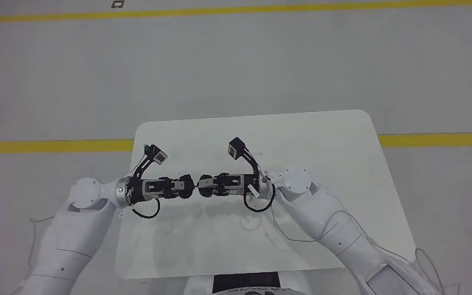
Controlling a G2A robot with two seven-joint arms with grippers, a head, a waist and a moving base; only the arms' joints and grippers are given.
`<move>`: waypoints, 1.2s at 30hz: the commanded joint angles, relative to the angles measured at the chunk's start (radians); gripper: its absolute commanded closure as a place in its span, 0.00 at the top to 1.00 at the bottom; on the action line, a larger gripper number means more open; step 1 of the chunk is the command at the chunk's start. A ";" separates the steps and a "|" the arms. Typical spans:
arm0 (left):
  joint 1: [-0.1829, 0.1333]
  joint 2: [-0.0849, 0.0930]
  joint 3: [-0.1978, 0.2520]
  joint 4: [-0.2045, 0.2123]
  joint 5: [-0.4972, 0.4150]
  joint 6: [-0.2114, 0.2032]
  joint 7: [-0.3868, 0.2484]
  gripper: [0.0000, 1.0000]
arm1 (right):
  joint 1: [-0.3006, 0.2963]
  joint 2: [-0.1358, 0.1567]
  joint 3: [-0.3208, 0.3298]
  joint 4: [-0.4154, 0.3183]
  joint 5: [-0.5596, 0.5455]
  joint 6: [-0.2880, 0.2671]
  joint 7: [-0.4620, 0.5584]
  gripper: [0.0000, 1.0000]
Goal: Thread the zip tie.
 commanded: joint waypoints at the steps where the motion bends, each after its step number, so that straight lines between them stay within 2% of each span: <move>1: 0.000 0.000 0.000 0.000 0.000 0.000 0.000 0.00 | 0.000 0.000 -0.001 -0.001 -0.001 0.000 0.001 0.08; 9: 0.000 0.000 0.000 0.000 0.000 0.000 0.000 0.00 | 0.002 -0.001 -0.004 -0.002 -0.002 -0.005 0.010 0.15; 14: 0.000 0.000 0.000 0.000 0.000 0.000 0.000 0.00 | 0.002 -0.002 -0.005 -0.002 -0.002 -0.006 0.012 0.11; 18: 0.000 0.000 0.000 0.000 0.000 0.000 0.000 0.00 | 0.002 -0.002 -0.006 -0.002 -0.003 -0.005 0.013 0.00; 32: 0.000 0.000 0.000 0.000 0.000 0.000 0.000 0.00 | -0.002 0.000 0.000 -0.008 -0.009 -0.004 0.004 0.00; 33: 0.000 0.000 0.000 0.000 0.000 0.000 0.000 0.05 | -0.003 0.000 0.001 -0.009 -0.009 -0.004 0.003 0.00; 34: 0.000 0.000 0.000 0.000 0.000 0.000 0.000 0.16 | -0.004 0.000 0.002 -0.010 -0.009 -0.005 0.002 0.00; 36: 0.000 0.000 0.000 0.000 0.000 0.000 0.000 0.24 | -0.005 0.001 0.004 -0.011 -0.009 -0.005 -0.001 0.00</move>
